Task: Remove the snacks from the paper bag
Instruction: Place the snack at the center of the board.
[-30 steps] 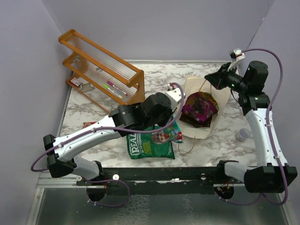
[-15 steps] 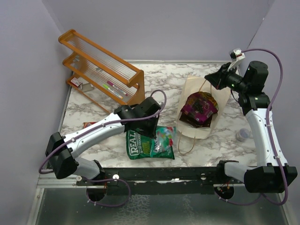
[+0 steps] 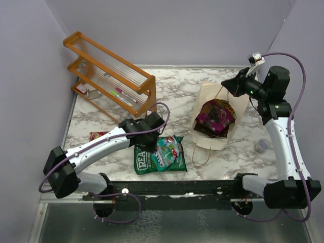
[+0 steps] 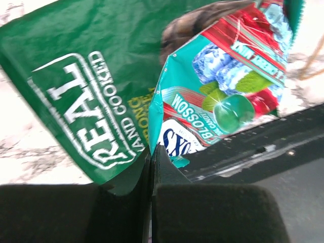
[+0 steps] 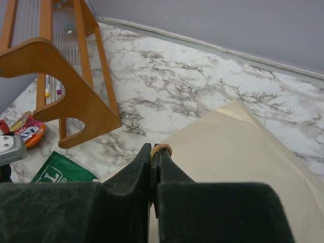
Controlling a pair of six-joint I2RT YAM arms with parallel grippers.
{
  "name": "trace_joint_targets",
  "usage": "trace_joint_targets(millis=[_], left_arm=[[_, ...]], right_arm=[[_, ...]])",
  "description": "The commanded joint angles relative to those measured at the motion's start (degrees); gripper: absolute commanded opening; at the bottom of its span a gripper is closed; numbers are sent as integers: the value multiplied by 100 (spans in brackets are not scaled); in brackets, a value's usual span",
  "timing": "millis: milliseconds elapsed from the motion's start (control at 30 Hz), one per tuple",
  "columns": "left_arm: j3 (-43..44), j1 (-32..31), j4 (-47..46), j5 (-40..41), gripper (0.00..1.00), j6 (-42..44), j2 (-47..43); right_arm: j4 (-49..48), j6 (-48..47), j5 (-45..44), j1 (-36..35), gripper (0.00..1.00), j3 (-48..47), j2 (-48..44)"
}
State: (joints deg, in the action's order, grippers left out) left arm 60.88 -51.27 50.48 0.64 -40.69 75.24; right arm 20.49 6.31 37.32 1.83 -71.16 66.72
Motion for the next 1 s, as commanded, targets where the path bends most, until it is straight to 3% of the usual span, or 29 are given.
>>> trace_joint_targets(millis=[0,167,433,467,567,667,967], left_arm=[[-184,10,302,911,0,69,-7],[-267,11,540,1694,0,167,193],[-230,11,480,2101,0,272,313],[-201,11,487,2143,3,278,311],[-112,3,552,2225,25,306,177],[-71,3,487,2189,40,397,-200],[-406,-24,-1097,1104,57,677,-1882]], right_arm=[[-37,-60,-123,-16,2,55,-54],[-36,-59,-121,-16,2,49,-62],[-63,-50,-71,-16,2,67,-51],[-59,-50,-66,-16,2,71,-53],[-54,-50,-64,-16,2,67,-54],[-69,-50,-50,-16,2,67,-31],[-72,-50,7,-24,2,94,-2]])
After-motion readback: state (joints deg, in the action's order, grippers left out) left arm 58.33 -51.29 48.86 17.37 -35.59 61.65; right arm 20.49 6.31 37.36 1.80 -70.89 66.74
